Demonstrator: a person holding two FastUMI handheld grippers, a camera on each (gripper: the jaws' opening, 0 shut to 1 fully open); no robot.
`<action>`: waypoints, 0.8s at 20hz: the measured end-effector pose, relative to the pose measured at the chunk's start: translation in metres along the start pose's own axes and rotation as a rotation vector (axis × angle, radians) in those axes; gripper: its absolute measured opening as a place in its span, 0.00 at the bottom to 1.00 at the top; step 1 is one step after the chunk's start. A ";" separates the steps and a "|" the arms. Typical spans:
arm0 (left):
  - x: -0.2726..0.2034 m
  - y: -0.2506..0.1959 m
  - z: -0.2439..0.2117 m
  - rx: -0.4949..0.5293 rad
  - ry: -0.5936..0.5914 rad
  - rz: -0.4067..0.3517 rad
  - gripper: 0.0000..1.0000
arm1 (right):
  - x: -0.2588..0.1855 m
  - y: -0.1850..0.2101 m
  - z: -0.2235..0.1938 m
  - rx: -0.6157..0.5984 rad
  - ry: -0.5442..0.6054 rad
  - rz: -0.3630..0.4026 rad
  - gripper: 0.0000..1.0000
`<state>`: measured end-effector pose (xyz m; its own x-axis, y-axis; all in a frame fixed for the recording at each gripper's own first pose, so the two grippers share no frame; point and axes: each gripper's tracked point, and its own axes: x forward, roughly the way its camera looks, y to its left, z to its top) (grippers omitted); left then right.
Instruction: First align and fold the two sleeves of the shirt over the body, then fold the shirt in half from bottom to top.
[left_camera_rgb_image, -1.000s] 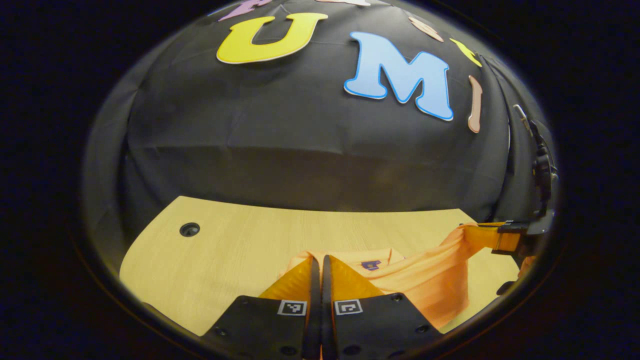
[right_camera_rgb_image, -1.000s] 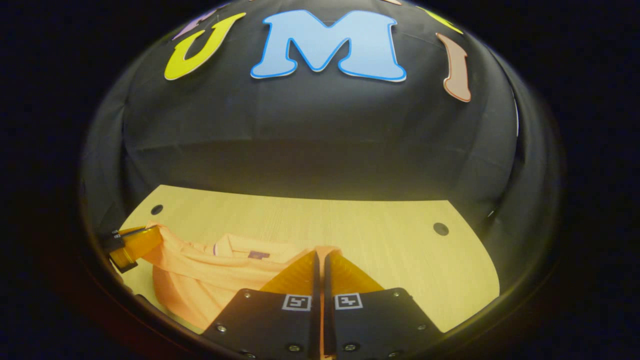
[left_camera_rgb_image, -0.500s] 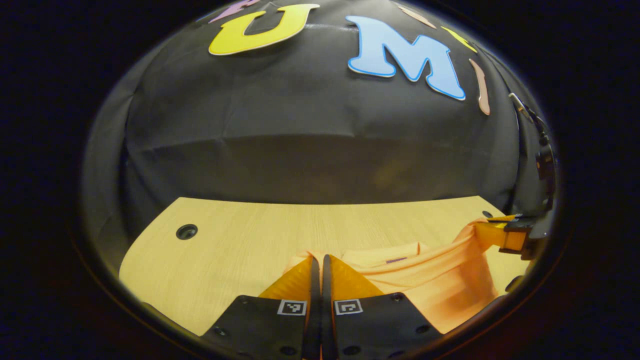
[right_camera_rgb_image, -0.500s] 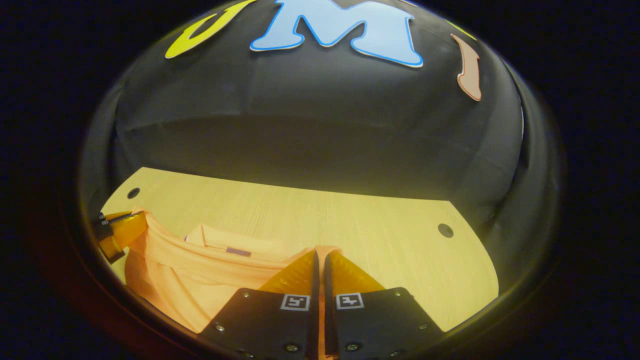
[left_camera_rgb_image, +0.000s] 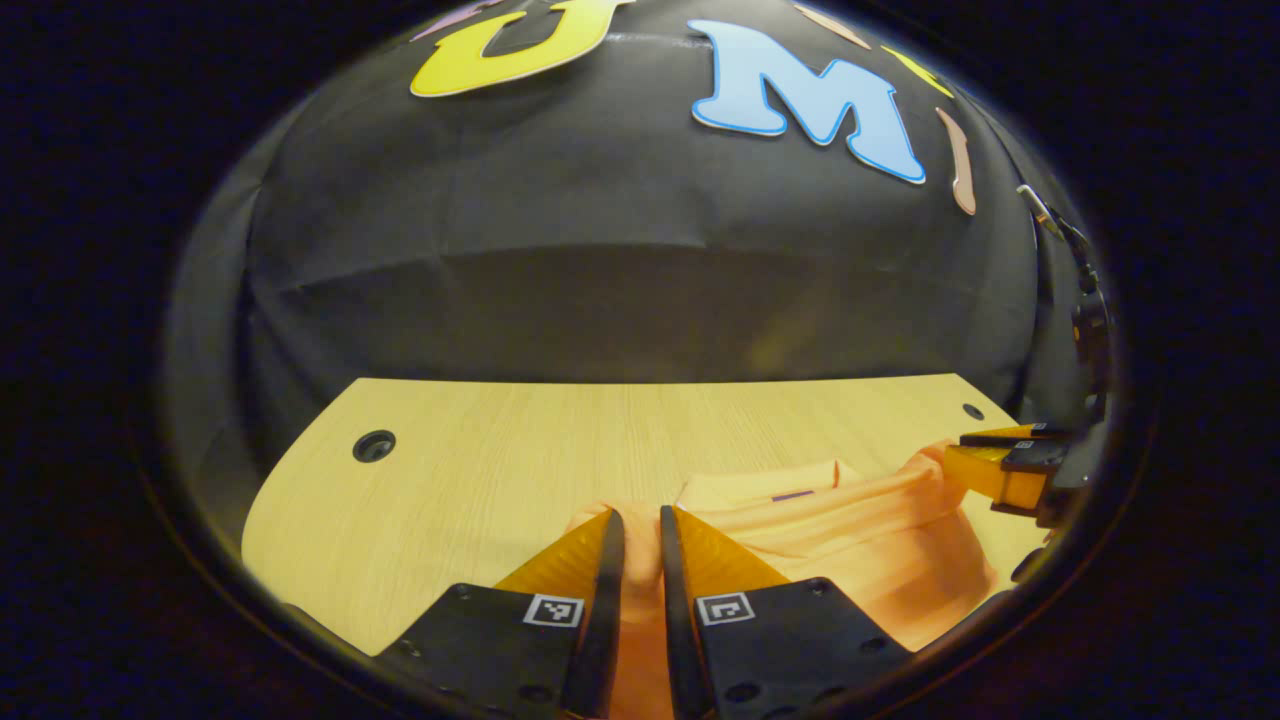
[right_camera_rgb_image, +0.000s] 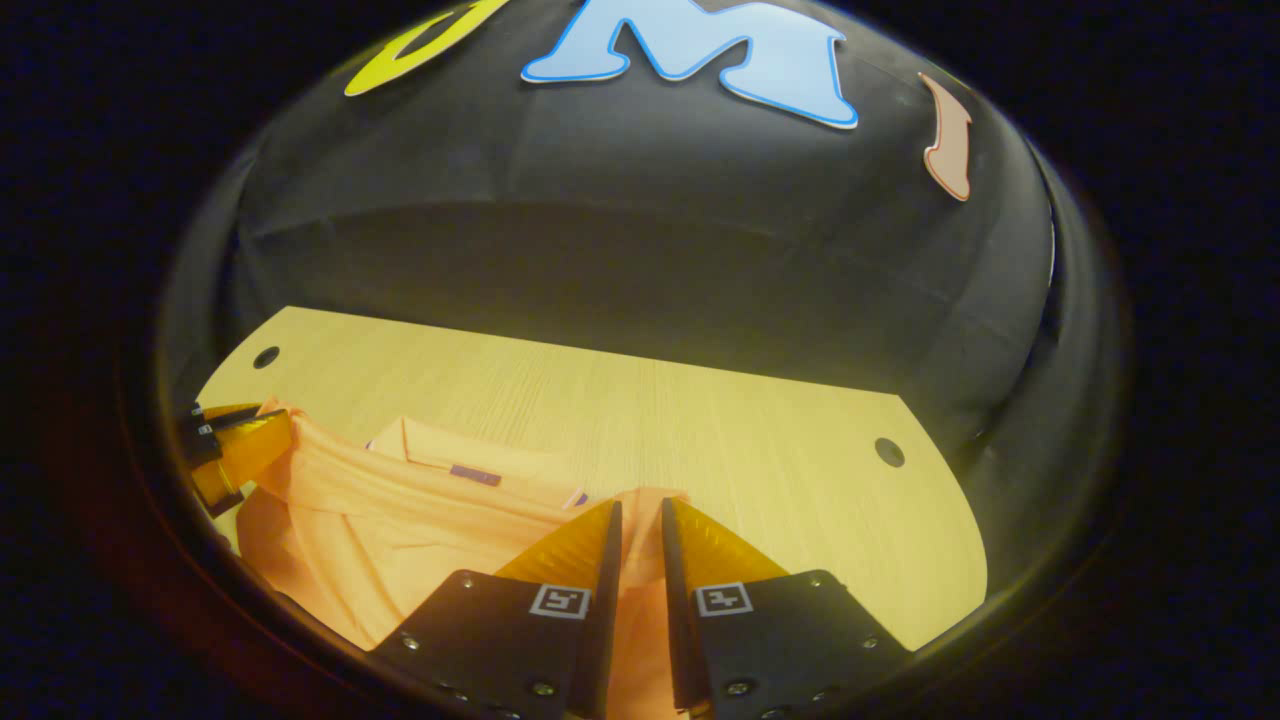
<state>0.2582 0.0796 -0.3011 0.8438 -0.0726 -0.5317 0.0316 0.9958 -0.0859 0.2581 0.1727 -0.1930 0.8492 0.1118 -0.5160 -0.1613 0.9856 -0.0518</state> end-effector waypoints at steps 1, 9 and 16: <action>-0.004 0.000 0.001 0.002 0.000 0.001 0.30 | -0.003 0.000 0.000 -0.003 0.000 0.001 0.34; -0.049 -0.013 0.017 0.017 -0.047 -0.012 0.75 | -0.044 -0.005 0.006 0.011 -0.064 0.023 0.64; -0.106 -0.025 0.037 0.003 -0.122 -0.013 0.94 | -0.112 -0.013 0.014 0.025 -0.159 0.031 0.80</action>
<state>0.1882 0.0640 -0.2115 0.9020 -0.0786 -0.4245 0.0443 0.9950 -0.0900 0.1725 0.1488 -0.1224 0.9131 0.1595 -0.3752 -0.1780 0.9839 -0.0150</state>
